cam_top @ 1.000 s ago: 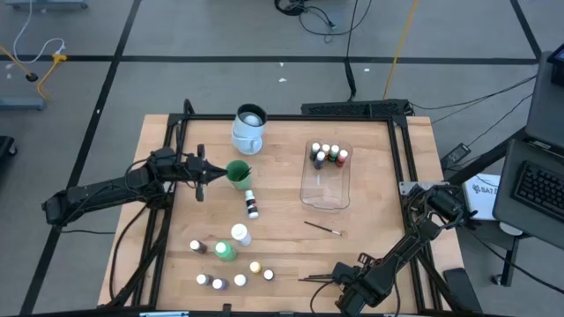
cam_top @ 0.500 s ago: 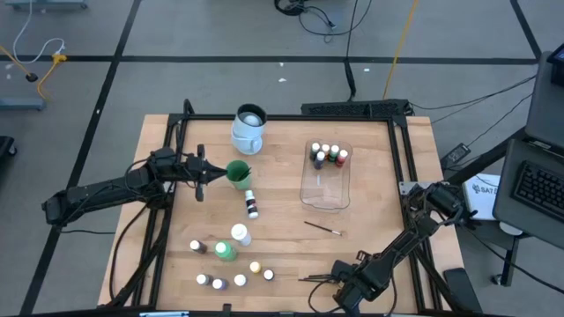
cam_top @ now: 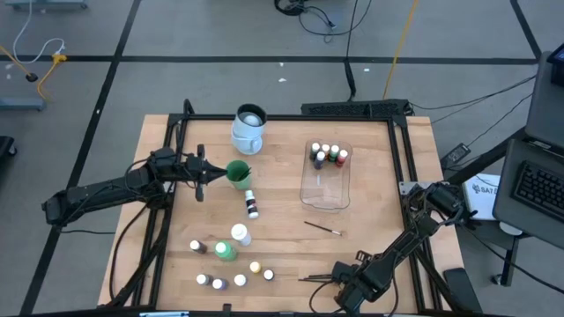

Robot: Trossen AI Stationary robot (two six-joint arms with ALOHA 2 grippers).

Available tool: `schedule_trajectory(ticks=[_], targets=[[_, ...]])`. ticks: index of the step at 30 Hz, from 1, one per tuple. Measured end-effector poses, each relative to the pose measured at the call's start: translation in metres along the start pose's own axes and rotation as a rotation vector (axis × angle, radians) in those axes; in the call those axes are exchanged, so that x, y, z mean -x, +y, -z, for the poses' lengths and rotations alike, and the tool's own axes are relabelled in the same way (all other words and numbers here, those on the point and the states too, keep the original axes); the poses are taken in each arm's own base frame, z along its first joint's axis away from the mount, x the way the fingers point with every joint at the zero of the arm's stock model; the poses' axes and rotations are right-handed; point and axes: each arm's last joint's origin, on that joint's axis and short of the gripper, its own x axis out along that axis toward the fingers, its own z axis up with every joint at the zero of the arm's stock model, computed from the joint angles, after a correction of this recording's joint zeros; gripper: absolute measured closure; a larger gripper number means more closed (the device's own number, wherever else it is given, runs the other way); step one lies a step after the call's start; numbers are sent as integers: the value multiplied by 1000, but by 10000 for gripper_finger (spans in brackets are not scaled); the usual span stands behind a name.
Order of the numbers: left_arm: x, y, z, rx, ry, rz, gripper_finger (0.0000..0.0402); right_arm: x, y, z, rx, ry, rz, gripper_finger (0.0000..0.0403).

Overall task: Pick & Place Paint Supplies
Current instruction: Put the paint brush into the cup

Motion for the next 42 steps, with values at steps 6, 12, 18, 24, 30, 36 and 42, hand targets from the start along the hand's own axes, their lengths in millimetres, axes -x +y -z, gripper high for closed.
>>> schedule_trajectory(ticks=[6,12,18,24,30,36,42], targets=[[0,0,0,0,0,0,378,0,0,-1,-35,-23,0,300],[0,0,0,0,0,0,378,-1,2,-2,-61,-34,-14,300],[0,0,0,-5,0,0,378,-1,2,-3,-66,-74,-6,300],[0,0,0,-9,0,0,378,-3,2,-3,-86,-67,-7,301],[0,0,0,-9,0,0,378,-3,2,-3,-87,-37,-7,345],[0,0,-1,-13,-9,-1,378,4,1,-3,-17,8,-34,394],[0,0,-1,-6,-8,-1,378,25,-1,-4,-31,10,-106,401]])
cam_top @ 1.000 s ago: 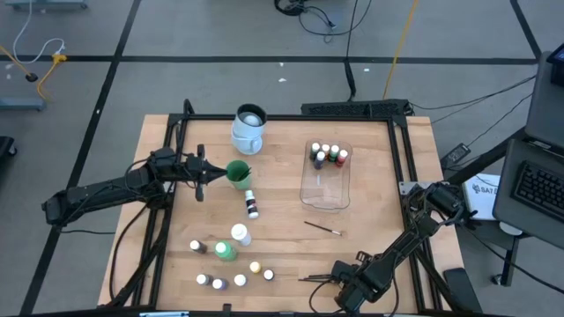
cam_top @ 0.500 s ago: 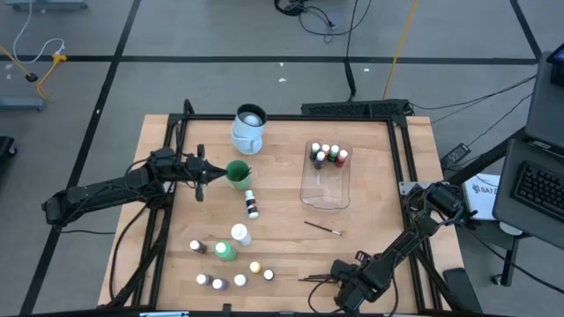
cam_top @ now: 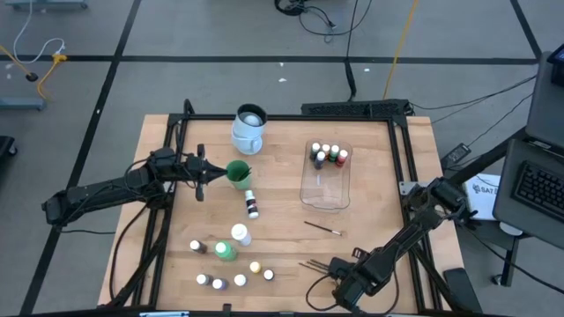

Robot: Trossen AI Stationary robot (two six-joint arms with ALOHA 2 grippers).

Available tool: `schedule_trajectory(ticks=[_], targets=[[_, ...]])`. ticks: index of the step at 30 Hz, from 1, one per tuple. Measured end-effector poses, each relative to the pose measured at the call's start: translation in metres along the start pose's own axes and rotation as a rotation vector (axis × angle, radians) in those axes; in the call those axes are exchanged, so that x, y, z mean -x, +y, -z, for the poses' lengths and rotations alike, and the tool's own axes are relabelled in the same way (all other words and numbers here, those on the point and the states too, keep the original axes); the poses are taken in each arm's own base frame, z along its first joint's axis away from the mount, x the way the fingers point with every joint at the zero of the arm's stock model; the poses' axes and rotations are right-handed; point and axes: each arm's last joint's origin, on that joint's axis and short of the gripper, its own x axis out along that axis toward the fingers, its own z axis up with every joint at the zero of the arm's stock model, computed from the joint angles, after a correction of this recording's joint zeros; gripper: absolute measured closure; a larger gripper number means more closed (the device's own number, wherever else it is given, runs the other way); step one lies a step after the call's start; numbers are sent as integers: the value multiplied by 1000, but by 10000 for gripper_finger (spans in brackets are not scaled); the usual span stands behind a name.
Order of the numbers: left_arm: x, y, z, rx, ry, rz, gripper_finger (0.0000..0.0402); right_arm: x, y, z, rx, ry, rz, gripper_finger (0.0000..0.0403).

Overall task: Pick & Place Paint Supplies
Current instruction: Put the paint brush into the cup

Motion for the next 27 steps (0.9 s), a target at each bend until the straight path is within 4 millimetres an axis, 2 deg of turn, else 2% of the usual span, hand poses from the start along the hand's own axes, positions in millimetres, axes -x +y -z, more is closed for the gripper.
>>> schedule_trajectory(ticks=[6,12,14,17,22,25,27], targets=[[0,0,0,3,2,0,378,33,3,-1,62,-123,-98,402],[0,-1,1,-17,4,48,378,63,-2,-13,187,-554,-4,402],[0,-2,0,-34,-5,84,378,69,-1,-27,217,-674,11,402],[0,-4,0,-46,-16,125,378,72,-2,-55,280,-763,26,402],[1,-7,-3,-59,-50,225,378,64,-16,-118,411,-832,10,403],[0,-10,-4,-81,-65,277,378,64,-29,-154,585,-983,-117,403],[0,-13,-3,-123,-64,312,378,66,-43,-171,693,-1097,-220,403]])
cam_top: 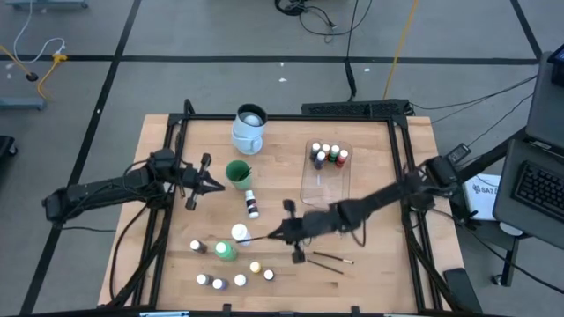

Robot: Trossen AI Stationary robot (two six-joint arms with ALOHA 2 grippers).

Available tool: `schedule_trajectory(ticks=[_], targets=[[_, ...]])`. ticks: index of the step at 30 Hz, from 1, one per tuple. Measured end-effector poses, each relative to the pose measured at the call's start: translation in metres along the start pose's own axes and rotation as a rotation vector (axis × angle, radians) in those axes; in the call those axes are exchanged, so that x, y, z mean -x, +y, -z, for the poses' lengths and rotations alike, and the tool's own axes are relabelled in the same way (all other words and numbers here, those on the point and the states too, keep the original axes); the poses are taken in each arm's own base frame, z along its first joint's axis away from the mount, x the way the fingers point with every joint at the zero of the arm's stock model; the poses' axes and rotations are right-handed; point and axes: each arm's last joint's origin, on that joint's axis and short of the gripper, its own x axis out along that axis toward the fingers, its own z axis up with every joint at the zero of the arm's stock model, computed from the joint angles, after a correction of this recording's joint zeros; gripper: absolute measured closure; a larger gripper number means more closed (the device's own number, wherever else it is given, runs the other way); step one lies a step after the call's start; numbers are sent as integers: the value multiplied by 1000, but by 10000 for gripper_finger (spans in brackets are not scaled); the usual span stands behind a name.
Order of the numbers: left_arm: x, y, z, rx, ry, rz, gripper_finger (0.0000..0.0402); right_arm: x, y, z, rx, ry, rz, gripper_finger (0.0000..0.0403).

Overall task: Pick & Place Paint Supplies
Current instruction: Put the paint brush into the cup

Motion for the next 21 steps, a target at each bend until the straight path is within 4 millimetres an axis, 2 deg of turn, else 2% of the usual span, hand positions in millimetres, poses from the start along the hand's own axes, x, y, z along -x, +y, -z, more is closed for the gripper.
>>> schedule_trajectory(ticks=[2,6,10,12,14,16,21], targets=[[-1,-2,0,-36,-2,24,378,0,-20,5,40,-97,-55,403],[-2,-3,-8,-2,-65,29,378,8,-62,17,53,-131,-54,403],[-3,-1,-17,38,-138,-67,378,13,-93,28,44,-124,-52,403],[-3,1,-17,93,-132,-176,378,14,-105,35,40,-112,-60,403],[-3,3,-18,137,-147,-292,378,17,-114,37,53,-122,-51,403],[-3,3,-19,144,-150,-339,378,20,-120,40,67,-130,-31,403],[-4,-2,-27,112,-225,-261,378,25,-116,46,121,-221,-111,403]])
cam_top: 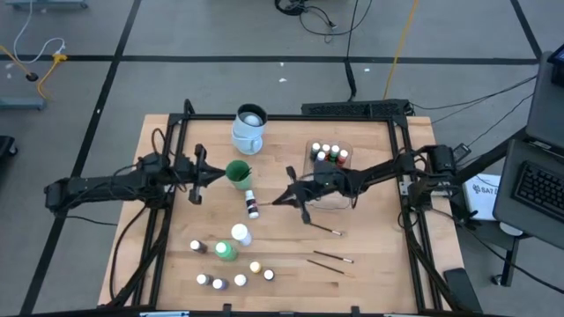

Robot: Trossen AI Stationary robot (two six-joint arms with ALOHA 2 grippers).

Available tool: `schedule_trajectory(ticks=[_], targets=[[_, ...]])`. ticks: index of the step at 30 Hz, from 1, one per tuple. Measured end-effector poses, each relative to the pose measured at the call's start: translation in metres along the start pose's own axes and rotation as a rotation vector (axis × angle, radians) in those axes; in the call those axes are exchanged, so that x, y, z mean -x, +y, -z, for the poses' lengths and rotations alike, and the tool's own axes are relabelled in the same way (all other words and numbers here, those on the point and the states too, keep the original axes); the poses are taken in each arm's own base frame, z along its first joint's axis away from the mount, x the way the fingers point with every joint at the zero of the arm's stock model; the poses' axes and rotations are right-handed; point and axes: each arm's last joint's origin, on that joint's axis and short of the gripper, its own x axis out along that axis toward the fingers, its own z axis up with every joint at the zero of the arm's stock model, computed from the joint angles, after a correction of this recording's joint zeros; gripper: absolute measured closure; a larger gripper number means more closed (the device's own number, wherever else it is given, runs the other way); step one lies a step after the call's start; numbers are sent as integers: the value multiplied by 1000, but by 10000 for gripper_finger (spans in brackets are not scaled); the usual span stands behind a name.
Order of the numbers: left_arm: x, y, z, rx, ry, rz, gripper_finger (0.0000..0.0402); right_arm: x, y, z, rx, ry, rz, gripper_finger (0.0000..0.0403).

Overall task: Pick & Place Paint Supplies
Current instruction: Put the paint brush into the cup

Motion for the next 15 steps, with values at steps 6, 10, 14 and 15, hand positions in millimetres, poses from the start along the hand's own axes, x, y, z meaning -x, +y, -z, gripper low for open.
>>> schedule_trajectory(ticks=[6,10,14,15], targets=[[-10,-12,-1,19,25,67,378,7,13,8,32,-63,-31,403],[-26,-20,-6,24,78,42,378,9,20,8,46,-89,-42,403],[-50,-29,-19,34,161,99,378,9,20,4,81,-135,-35,403],[-56,-30,-23,26,182,111,378,10,19,2,88,-151,-28,403]])
